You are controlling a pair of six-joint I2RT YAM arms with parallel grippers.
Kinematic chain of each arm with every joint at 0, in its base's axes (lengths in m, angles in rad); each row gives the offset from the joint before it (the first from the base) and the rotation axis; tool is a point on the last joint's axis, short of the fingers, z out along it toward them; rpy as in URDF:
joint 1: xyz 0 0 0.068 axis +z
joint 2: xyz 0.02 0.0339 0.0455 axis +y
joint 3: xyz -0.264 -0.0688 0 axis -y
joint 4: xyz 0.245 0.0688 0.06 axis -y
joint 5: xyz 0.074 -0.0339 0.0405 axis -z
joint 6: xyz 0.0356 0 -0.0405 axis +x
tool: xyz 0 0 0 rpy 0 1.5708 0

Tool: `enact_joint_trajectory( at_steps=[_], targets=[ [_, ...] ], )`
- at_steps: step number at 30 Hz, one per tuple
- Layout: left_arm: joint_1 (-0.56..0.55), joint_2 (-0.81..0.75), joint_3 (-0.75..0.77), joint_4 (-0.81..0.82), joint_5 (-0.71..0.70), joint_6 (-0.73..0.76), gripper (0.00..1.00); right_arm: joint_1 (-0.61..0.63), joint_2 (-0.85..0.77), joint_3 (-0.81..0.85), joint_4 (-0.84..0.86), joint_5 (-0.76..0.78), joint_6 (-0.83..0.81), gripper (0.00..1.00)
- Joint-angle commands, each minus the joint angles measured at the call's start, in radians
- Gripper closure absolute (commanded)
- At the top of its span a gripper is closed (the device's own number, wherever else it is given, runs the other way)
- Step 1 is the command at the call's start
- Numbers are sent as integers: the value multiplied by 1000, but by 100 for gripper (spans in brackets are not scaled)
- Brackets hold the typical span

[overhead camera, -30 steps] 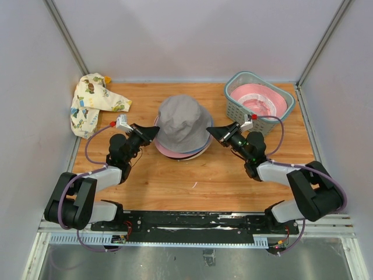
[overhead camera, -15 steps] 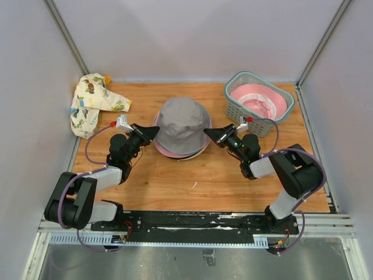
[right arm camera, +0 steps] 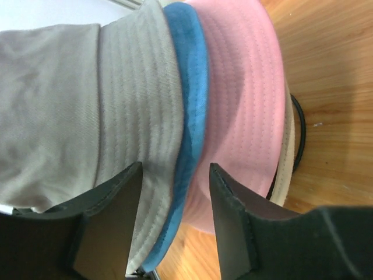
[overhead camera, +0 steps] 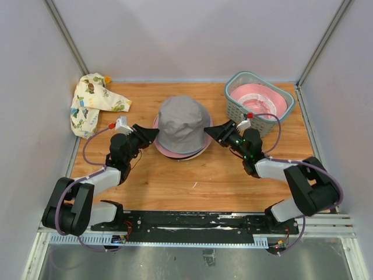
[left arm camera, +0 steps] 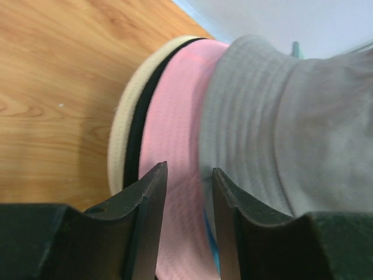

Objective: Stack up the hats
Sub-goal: Stack the hat on the hat.

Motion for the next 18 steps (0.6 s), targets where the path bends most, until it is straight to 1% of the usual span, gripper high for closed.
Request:
enact_joint_trajectory(
  at_steps=[1, 4, 6, 11, 14, 18],
  targets=[
    [-10, -80, 30, -244, -78, 53, 54, 4, -183, 77, -376, 28, -205, 45],
    [-10, -131, 61, -319, -121, 69, 48, 3, -293, 122, -571, 71, -294, 38],
    [-10, -156, 78, -360, -140, 78, 45, 1, -355, 156, -690, 114, -352, 35],
    [-8, -214, 102, -442, -190, 100, 40, -6, -481, 271, -932, 298, -519, 29],
    [-5, -246, 103, -468, -210, 108, 39, -52, -478, 402, -1102, 396, -630, 27],
    [-4, -272, 111, -488, -220, 118, 38, -145, -379, 574, -1242, 450, -726, 26]
  ],
)
